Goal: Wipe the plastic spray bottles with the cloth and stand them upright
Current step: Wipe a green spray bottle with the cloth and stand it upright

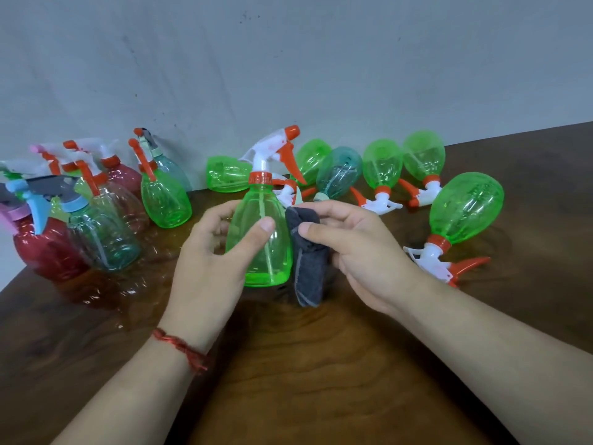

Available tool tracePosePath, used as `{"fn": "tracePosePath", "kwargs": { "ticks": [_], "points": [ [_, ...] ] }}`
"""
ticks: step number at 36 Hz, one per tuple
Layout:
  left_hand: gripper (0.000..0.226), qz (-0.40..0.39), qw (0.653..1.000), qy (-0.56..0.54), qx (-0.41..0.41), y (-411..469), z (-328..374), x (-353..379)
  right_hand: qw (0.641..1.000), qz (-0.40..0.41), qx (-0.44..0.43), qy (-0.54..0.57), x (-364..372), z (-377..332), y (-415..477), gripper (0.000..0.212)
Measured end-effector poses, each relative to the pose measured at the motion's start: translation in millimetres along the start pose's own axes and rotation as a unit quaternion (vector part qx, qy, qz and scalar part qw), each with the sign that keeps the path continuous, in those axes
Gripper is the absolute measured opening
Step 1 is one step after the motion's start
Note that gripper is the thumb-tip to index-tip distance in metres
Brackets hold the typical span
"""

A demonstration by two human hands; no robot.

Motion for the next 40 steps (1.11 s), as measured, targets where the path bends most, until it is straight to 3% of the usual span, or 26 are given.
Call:
{"fn": "tracePosePath", "kwargs": {
  "ticks": [8,13,18,22,24,30,35,40],
  "points": [
    [0.028,0.088,0.979,-0.125,-0.138,-10,-37,2,1.0,-0.028,-0.005,-0.012,8,-5,-3,0.024],
    [0.033,0.106,0.937,-0.248,-0.222,-16,-49,14,0.999,0.021,-0.035,-0.017,-5,-12,1,0.024],
    [0.031,0.091,0.94,-0.227,-0.239,-16,-54,14,0.998,0.027,-0.029,-0.049,-4,-3,-1,0.025],
    [0.056,0.012,0.958,-0.215,-0.191,-11,-39,21,0.995,0.036,-0.061,-0.076,-4,-8,-3,0.026],
    [0.056,-0.019,0.971,-0.189,-0.146,-11,-27,24,0.992,0.032,-0.081,-0.089,-2,-11,-6,0.027],
    [0.063,0.001,0.996,-0.085,-0.025,-4,-3,1,0.978,0.031,-0.16,-0.131,3,-39,-12,0.028],
    [0.066,-0.068,0.983,0.113,0.127,-11,26,11,0.894,0.161,-0.343,-0.238,-16,-97,-39,0.027],
    [0.069,-0.071,0.964,0.181,0.18,-15,33,18,0.862,0.144,-0.381,-0.301,-5,-101,-45,0.025]
  ]
}}
Point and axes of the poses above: each hand's wrist, its own y-axis towards the middle knuckle, its own x-axis out of the palm, z = x × y, the point moved 10 cm from there along y, towards the middle knuckle, and after that the axes turned 8 degrees about x, right-handed, at the moved point
